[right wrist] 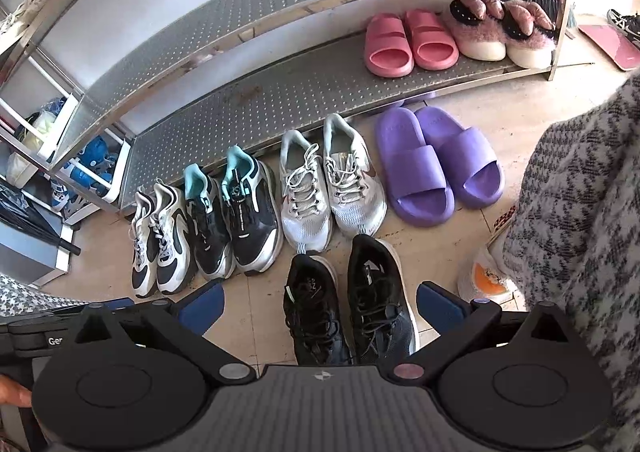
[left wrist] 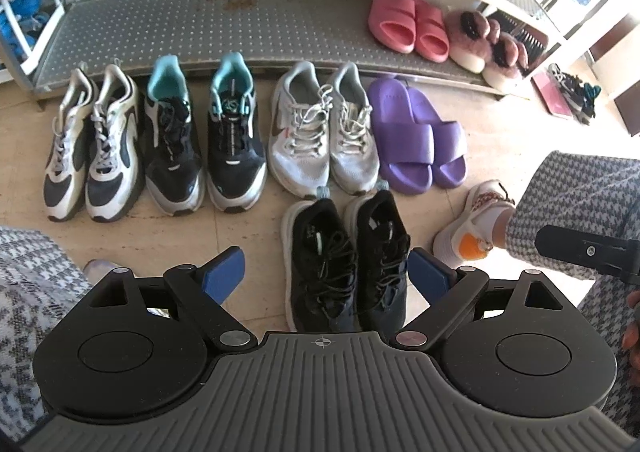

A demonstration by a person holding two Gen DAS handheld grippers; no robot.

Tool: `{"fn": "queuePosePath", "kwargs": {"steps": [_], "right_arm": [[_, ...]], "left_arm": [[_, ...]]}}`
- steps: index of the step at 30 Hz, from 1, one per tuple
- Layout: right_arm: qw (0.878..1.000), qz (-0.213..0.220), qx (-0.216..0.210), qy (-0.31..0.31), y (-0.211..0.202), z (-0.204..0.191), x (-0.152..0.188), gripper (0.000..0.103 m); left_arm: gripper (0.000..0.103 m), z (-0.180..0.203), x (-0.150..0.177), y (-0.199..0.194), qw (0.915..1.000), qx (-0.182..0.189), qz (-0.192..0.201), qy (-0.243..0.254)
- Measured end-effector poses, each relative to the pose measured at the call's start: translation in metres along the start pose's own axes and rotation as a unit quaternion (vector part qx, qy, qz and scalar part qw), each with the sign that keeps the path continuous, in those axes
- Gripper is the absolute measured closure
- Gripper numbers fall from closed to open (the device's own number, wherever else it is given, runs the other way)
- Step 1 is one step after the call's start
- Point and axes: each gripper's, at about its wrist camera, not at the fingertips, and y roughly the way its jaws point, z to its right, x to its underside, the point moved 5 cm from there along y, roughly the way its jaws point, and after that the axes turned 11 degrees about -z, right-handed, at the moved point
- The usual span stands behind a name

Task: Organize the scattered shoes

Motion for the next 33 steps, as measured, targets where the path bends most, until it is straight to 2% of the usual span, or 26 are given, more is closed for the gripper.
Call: {"fn": "queuePosePath", "kwargs": {"steps": [10,12,15,18,21,25,28,31,33], "right_arm": [[1.0,-0.028,-0.004,0.006,0.015,0.001,-0.001,0.001],[0.999,-0.046,-0.008,0.002,0.027,-0.003,-0.003,0.001],[0.998,-0.052,-0.007,-0.026,0.034,-0.011,-0.007,0.001],[0.997,-0.058,0.01,-0.058,0.034,-0.014,-0.025,0.001],[0.993,-0.064,0.027,-0.091,0.034,-0.018,-0.043,0.001],[0.987,-0.071,0.049,-0.134,0.033,-0.022,-0.067,0.001],[0.992,-0.066,0.033,-0.107,0.055,-0.023,-0.086,0.001],[0.99,-0.119,0.038,-0.057,0.1,-0.013,-0.083,0.001],[0.985,-0.161,0.037,-0.055,0.123,-0.018,-0.075,0.001]], "left_arm": [[0.01,0.011,-0.007,0.011,0.9994,0.031,-0.012,0.008],[0.011,0.014,-0.012,0.016,0.9997,0.004,-0.023,0.009],[0.01,0.007,-0.013,0.014,0.9989,-0.045,-0.014,-0.001],[0.01,-0.01,-0.017,0.017,0.9972,-0.055,-0.03,-0.041],[0.011,-0.02,-0.033,0.014,0.9953,-0.078,-0.047,-0.033],[0.009,-0.032,-0.042,0.034,0.9925,-0.073,-0.076,-0.061],[0.007,-0.041,-0.048,0.05,0.9894,-0.069,-0.098,-0.081],[0.01,-0.05,-0.055,0.065,0.9854,-0.065,-0.12,-0.102],[0.012,-0.056,-0.059,0.075,0.9822,-0.063,-0.134,-0.116]]}}
